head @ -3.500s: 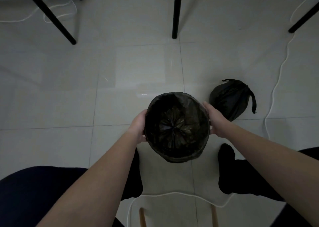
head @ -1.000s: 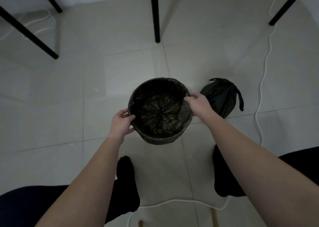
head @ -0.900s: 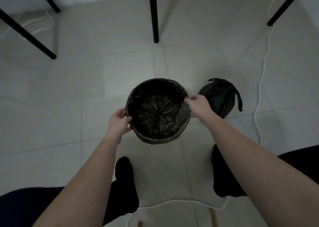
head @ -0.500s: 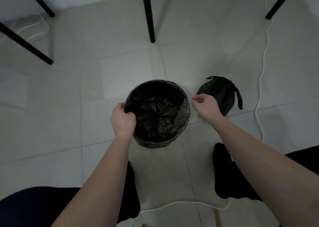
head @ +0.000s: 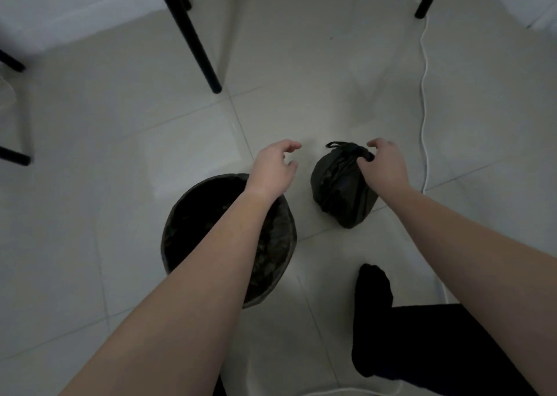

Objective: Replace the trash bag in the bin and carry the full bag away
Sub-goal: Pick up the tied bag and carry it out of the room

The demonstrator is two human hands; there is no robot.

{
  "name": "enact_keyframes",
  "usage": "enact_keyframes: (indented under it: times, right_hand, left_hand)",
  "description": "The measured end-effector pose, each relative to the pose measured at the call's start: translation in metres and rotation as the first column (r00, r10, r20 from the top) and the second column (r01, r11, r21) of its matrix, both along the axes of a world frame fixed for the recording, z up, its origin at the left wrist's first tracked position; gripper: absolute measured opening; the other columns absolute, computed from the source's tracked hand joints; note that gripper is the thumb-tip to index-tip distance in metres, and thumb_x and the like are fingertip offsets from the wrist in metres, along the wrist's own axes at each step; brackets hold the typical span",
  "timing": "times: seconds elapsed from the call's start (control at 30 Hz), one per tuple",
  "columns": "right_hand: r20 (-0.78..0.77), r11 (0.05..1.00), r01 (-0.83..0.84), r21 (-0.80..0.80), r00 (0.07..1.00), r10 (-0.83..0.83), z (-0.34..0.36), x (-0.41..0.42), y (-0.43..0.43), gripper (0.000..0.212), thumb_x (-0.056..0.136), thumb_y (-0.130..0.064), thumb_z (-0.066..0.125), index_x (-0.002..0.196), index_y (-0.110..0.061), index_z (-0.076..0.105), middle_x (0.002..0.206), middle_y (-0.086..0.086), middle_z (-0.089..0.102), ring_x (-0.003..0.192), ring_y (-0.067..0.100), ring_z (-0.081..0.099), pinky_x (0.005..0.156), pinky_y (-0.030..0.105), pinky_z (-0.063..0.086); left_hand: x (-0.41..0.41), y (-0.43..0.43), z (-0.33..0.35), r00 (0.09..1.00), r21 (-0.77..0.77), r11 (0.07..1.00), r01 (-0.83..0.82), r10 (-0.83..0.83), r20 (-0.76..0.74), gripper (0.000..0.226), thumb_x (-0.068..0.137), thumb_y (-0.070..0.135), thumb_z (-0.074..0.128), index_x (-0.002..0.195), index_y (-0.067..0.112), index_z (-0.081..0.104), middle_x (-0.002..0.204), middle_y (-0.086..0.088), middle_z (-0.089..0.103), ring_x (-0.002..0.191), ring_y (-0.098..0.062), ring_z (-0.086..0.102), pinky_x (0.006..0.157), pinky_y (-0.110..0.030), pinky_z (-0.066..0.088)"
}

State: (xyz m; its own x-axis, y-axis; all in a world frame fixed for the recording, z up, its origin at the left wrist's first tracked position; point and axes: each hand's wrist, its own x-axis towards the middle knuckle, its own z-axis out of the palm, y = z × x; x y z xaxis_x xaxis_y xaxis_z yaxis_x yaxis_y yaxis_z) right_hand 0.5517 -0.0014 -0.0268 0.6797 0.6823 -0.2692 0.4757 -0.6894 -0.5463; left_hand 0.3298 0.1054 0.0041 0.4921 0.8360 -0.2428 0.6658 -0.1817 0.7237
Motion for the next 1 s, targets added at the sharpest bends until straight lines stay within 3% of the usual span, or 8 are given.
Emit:
enact_keyframes:
  times: [0.23, 0.43, 0.6, 0.7, 0.8, 1.0]
  right_hand:
    - [-0.082, 0.993, -0.041, -0.107, 0.996, 0.032, -0.047, 0.032, 0.028, 0.062, 0.091, -0.03, 0.073, 0.145, -0.007, 0.051, 0.142, 0.018, 0.057, 0.131, 0.035, 0.053, 0.108, 0.038, 0.041]
    - [-0.093, 0.999, 0.01, -0.051, 0.996, -0.015, -0.077, 0.042, 0.027, 0.043, 0.09, -0.017, 0.07, 0.132, -0.009, 0.066, 0.128, 0.015, 0.069, 0.12, 0.032, 0.062, 0.099, 0.033, 0.045]
    - [-0.113, 1.0, -0.01, 0.027, 0.993, 0.013, -0.081, 0.033, 0.018, 0.034, 0.089, -0.011, 0.063, 0.12, -0.016, 0.074, 0.116, 0.006, 0.075, 0.106, 0.023, 0.068, 0.092, 0.031, 0.051]
    - [-0.122, 0.997, -0.041, 0.064, 0.991, 0.049, -0.079, 0.021, 0.012, 0.033, 0.086, -0.009, 0.064, 0.116, -0.018, 0.076, 0.11, 0.004, 0.076, 0.101, 0.021, 0.068, 0.085, 0.028, 0.05]
    - [-0.099, 0.996, -0.058, 0.066, 0.993, 0.064, -0.072, 0.016, 0.008, 0.033, 0.083, -0.009, 0.066, 0.113, -0.019, 0.077, 0.108, 0.002, 0.077, 0.101, 0.021, 0.069, 0.087, 0.03, 0.051]
    - [-0.066, 0.992, -0.106, 0.07, 0.992, 0.111, -0.035, 0.009, 0.0, 0.03, 0.083, -0.01, 0.068, 0.11, -0.019, 0.077, 0.106, 0.003, 0.077, 0.1, 0.023, 0.069, 0.088, 0.034, 0.053]
  left_hand:
    - [0.076, 0.019, -0.059, 0.978, -0.087, 0.98, 0.181, -0.189, -0.093, 0.041, 0.096, 0.014, 0.067, 0.136, 0.025, 0.067, 0.134, -0.002, 0.068, 0.123, -0.021, 0.063, 0.11, -0.033, 0.047]
    - [0.118, 0.039, -0.097, 0.936, -0.025, 0.945, 0.327, -0.328, -0.131, 0.05, 0.096, 0.01, 0.067, 0.145, 0.019, 0.06, 0.147, -0.006, 0.06, 0.138, -0.023, 0.053, 0.118, -0.027, 0.033]
    - [0.141, 0.046, -0.119, 0.839, -0.009, 0.869, 0.494, -0.479, -0.259, 0.06, 0.095, 0.011, 0.067, 0.151, 0.022, 0.053, 0.157, -0.009, 0.048, 0.146, -0.029, 0.041, 0.124, -0.038, 0.029]
    - [0.142, 0.043, -0.12, 0.791, -0.009, 0.833, 0.553, -0.528, -0.308, 0.049, 0.091, 0.015, 0.069, 0.139, 0.026, 0.064, 0.141, -0.007, 0.062, 0.133, -0.032, 0.051, 0.112, -0.046, 0.042]
    - [0.132, 0.034, -0.112, 0.825, -0.028, 0.864, 0.502, -0.489, -0.283, 0.03, 0.09, 0.015, 0.069, 0.118, 0.023, 0.075, 0.12, -0.01, 0.073, 0.116, -0.032, 0.065, 0.099, -0.038, 0.051]
    - [0.112, 0.026, -0.07, 0.855, -0.011, 0.884, 0.467, -0.455, -0.248, 0.023, 0.09, 0.022, 0.073, 0.113, 0.022, 0.077, 0.115, -0.008, 0.074, 0.109, -0.029, 0.066, 0.094, -0.035, 0.052]
